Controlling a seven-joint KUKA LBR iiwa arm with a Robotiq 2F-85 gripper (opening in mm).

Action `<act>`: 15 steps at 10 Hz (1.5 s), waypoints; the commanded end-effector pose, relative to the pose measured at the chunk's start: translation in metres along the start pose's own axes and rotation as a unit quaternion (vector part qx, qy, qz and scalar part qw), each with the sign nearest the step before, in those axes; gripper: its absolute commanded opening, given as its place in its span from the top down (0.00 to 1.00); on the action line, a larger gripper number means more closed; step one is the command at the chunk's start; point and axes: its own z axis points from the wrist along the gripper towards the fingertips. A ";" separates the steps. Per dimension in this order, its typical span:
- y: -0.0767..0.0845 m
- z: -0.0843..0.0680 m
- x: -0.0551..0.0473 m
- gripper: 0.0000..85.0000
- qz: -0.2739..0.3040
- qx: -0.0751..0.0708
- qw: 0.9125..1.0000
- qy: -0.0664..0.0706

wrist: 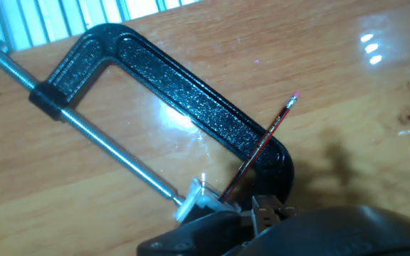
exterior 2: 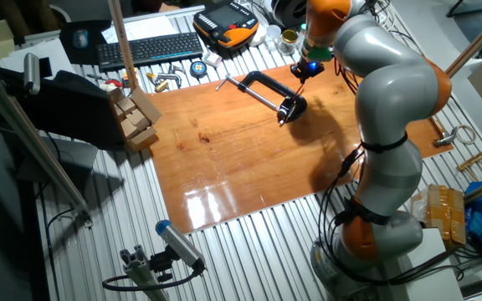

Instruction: Insert the pencil into the pencil sharpener

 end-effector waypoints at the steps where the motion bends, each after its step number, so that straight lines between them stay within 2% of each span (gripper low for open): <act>1: 0.000 0.000 0.000 1.00 0.004 -0.006 1.000 0.005; 2: 0.000 0.000 0.000 1.00 0.005 -0.006 1.000 0.009; 3: 0.000 0.000 0.000 1.00 0.002 -0.008 1.000 0.006; 4: 0.000 0.000 0.000 1.00 -0.014 0.002 1.000 0.002; 7: 0.001 0.001 0.002 1.00 -0.028 -0.007 1.000 0.013; 8: 0.002 0.001 0.005 1.00 -0.032 -0.011 0.999 0.017; 10: 0.008 -0.009 0.019 1.00 -0.028 -0.007 0.999 0.019; 12: 0.015 -0.022 0.034 1.00 -0.036 -0.016 0.999 0.023; 13: 0.018 -0.029 0.040 1.00 -0.053 -0.018 0.998 0.018; 15: 0.022 -0.034 0.048 1.00 -0.079 -0.026 0.996 0.020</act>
